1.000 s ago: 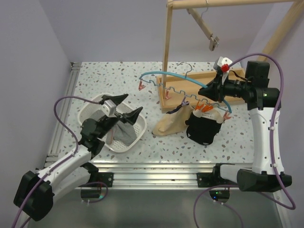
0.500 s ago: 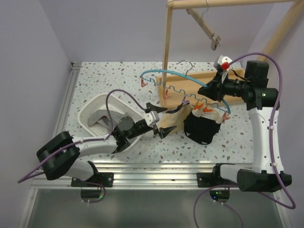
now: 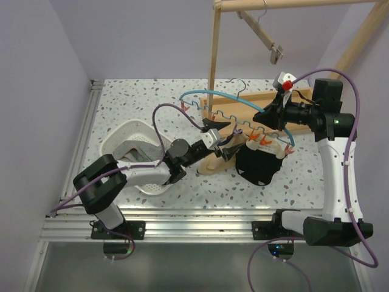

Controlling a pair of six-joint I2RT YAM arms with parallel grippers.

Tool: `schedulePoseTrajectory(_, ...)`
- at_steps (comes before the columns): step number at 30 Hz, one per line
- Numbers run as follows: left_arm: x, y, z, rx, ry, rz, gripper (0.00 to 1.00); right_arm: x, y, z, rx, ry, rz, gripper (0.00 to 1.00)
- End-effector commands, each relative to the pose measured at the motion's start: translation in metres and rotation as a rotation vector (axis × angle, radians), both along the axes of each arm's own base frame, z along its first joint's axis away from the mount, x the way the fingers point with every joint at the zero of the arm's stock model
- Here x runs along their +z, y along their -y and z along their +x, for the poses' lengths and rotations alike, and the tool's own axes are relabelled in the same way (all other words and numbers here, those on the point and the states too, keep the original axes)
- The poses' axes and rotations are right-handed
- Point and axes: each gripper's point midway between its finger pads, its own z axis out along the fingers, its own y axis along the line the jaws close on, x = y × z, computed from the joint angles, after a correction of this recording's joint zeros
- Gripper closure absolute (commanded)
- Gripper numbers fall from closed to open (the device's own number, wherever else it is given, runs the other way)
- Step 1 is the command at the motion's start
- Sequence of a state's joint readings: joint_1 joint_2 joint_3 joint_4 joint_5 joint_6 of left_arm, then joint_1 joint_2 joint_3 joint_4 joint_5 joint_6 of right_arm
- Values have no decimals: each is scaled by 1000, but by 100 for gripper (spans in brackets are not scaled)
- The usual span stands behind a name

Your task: Remove the underwear clipped to the hanger

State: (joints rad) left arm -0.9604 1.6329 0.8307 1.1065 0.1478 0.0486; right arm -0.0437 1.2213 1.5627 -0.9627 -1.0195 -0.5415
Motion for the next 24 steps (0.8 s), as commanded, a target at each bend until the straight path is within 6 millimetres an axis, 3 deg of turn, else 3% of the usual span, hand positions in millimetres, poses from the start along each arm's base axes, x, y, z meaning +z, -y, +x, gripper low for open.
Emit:
schedulePoseTrajectory(1, 25, 8, 9, 42, 52, -59, 10, 22, -7, -6, 37, 89, 27, 100)
schedulePoseTrajectory(9, 18, 14, 25, 149, 27, -50, 18, 22, -7, -8, 42, 91, 30, 100)
schedulePoseTrajectory(24, 26, 21, 37, 213, 71, -66, 37, 23, -8, -10, 49, 89, 32, 100)
